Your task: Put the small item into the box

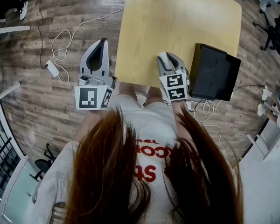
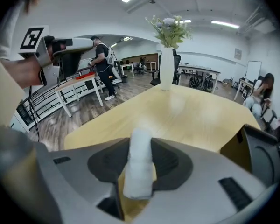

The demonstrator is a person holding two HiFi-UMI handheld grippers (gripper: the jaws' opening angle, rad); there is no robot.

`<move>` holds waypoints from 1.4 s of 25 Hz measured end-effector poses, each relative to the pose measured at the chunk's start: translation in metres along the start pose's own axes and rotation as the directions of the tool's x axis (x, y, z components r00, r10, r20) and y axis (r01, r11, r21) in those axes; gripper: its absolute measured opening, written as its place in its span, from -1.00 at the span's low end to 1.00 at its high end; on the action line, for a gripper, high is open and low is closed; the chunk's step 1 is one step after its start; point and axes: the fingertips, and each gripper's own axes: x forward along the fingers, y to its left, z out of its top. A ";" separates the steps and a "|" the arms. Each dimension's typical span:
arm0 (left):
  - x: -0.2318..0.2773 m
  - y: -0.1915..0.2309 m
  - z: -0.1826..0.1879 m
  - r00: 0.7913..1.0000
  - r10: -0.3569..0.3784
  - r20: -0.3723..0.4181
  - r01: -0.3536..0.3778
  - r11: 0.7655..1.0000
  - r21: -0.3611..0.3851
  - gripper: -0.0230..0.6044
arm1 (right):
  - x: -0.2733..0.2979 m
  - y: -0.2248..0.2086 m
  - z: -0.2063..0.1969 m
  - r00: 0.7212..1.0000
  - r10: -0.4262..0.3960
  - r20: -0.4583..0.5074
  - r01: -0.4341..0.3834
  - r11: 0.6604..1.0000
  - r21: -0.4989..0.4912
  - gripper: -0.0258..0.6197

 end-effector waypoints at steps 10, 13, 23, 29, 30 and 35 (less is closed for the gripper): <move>0.015 -0.001 0.042 0.995 -0.010 0.099 0.006 0.999 0.039 -0.91 | -0.069 -0.052 0.116 0.922 -0.115 0.369 0.096 0.993 0.069 -0.49; 0.017 -0.002 0.053 0.993 -0.007 0.122 0.001 0.999 0.050 -0.91 | -0.094 -0.063 0.147 0.873 -0.136 0.468 0.106 0.990 0.090 -0.49; 0.026 -0.008 0.091 0.979 -0.012 0.203 -0.005 0.996 0.084 -0.91 | -0.167 -0.086 0.211 0.708 -0.197 0.678 0.156 0.980 0.122 -0.50; 0.048 -0.035 0.096 0.974 -0.103 0.200 0.086 0.992 0.094 -0.91 | -0.204 -0.112 0.197 0.656 -0.295 0.694 0.188 0.955 0.228 -0.50; 0.054 -0.042 0.096 0.972 -0.130 0.195 0.113 0.989 0.094 -0.91 | -0.211 -0.118 0.191 0.648 -0.321 0.691 0.198 0.946 0.255 -0.50; 0.083 -0.106 0.096 0.944 -0.278 0.177 0.265 0.960 0.095 -0.91 | -0.266 -0.148 0.152 0.591 -0.462 0.661 0.298 0.887 0.353 -0.50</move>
